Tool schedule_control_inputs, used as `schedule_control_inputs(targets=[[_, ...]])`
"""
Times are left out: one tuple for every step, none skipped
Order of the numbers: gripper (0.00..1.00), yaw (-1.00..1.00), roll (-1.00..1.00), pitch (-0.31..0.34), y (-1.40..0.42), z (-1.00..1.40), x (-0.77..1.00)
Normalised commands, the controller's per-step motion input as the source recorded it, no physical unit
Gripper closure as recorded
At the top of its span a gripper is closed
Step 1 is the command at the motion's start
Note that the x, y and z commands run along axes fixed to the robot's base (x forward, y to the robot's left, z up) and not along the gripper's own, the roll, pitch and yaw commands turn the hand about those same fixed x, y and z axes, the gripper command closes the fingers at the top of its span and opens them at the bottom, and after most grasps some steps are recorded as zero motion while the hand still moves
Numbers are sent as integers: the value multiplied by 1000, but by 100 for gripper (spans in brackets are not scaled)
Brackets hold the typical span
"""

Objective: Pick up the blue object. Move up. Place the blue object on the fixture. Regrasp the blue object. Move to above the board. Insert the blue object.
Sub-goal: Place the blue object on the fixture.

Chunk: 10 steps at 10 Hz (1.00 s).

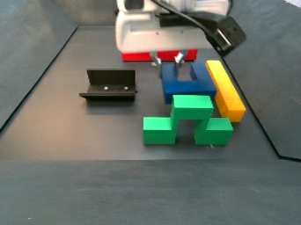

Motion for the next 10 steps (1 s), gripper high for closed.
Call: schedule_control_inputs(targets=[[100,-23,-800,-237,-17,626,403],[100,-9,-729,-240,-74,546,449],[100,0,-717,-260,-54,420,451],[100,-23,-783,-303,-29,329,426],[100,-34,-729,-377,-66,149,457],[100,-26,-686,-363,-80,71,497],[100,-11,-680,-346,-77,43,534],[100,0,-631,-323,-97,0,560],[100,0,-571,-286,-146,0,620],[100,0,-537,-263,-157,-6,657]])
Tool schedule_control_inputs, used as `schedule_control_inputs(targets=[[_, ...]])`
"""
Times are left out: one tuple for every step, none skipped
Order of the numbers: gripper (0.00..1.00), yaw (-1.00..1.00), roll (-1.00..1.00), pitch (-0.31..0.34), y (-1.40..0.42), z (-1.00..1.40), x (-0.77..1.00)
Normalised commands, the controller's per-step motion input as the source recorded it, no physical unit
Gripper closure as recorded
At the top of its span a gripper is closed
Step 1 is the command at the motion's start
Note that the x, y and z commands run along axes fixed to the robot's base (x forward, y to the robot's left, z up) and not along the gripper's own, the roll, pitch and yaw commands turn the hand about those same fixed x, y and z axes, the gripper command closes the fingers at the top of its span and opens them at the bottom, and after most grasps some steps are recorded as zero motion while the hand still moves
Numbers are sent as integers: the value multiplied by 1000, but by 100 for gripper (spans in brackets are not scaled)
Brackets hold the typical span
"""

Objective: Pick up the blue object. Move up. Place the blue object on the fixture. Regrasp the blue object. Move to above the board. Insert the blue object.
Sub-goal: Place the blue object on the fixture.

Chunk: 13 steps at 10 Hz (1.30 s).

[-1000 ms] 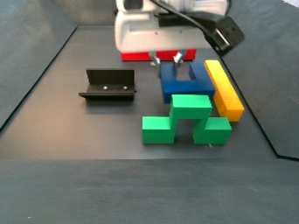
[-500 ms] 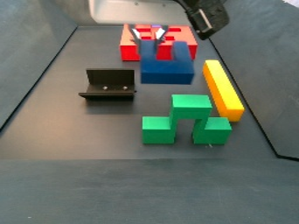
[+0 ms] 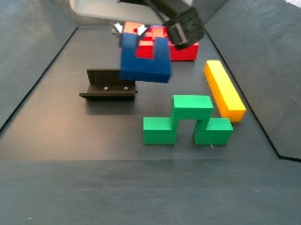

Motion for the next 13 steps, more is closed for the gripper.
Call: schedule_control_inputs(targets=[[100,-40,-471,-154,-169,0,731],[100,-109,-243,94,-180,94,846],[100,-100,-454,351,0,406,900],[100,-129,-429,354,0,337,889],[100,-171,-377,420,0,254,820],[100,-200,-337,414,0,203,791],[100,-243,-397,391,0,11,731],[100,-346,-623,183,0,-140,763],[100,-340,-631,149,0,-163,789],[100,-326,-703,77,0,-234,811],[100,-306,-763,6,26,-226,811],[100,-266,-777,0,54,-146,786],[100,-111,-734,66,29,-11,731]])
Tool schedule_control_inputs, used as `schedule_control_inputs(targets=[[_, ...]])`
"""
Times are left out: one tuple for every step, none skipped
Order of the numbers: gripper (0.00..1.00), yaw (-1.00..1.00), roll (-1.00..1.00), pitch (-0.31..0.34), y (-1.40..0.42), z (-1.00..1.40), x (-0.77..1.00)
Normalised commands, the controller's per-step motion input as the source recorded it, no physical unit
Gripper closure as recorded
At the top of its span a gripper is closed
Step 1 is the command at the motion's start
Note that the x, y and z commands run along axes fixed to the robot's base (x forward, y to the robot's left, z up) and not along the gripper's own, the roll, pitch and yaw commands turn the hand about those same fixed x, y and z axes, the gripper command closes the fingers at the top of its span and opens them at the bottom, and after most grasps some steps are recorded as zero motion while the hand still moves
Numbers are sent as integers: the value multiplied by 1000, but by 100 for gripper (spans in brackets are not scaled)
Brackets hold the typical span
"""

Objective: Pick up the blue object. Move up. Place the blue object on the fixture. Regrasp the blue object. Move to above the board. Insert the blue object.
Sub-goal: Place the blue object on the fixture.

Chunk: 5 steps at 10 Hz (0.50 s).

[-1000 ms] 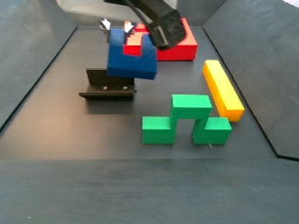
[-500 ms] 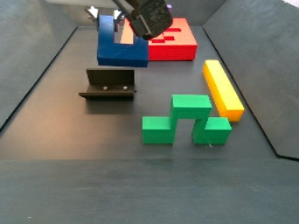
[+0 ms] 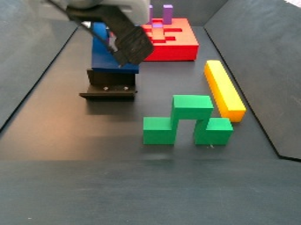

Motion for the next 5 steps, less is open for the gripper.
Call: schedule_control_inputs(targets=[[100,-100,-800,54,89,0,714],[100,-126,-723,31,46,0,734],[100,-151,-431,37,20,-114,703],[100,-186,-89,46,0,-234,663],[100,-211,134,189,0,-240,634]])
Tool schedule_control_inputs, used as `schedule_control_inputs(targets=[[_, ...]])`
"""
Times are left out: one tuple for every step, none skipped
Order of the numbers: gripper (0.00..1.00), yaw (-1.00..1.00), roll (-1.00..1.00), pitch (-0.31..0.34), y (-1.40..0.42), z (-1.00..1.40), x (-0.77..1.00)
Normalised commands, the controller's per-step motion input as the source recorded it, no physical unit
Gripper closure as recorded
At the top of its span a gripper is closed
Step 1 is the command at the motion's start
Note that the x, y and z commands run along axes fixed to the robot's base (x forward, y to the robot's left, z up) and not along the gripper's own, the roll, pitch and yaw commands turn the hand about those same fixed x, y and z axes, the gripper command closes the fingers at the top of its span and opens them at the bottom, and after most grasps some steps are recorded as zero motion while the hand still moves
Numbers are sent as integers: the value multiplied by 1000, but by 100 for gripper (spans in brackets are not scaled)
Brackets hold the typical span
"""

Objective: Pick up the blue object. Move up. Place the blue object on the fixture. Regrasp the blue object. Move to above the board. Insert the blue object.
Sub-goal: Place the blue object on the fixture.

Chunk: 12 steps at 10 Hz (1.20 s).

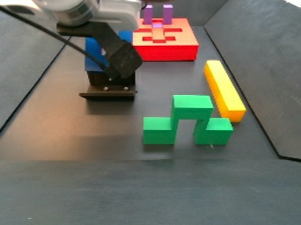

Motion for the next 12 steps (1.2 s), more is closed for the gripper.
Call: schedule_control_inputs(targets=[[100,-217,506,197,-3,-414,566],[100,-177,543,166,0,-414,423],[100,-60,417,114,0,-377,189],[100,0,274,89,0,-269,74],[100,0,183,54,0,-200,11],[100,0,157,20,0,-194,0],[100,0,129,17,0,-183,0],[100,-86,149,103,146,-94,3],[100,-137,143,140,114,-14,9],[100,-37,120,120,0,0,0],[100,0,9,0,0,0,0],[100,0,97,0,0,0,0]])
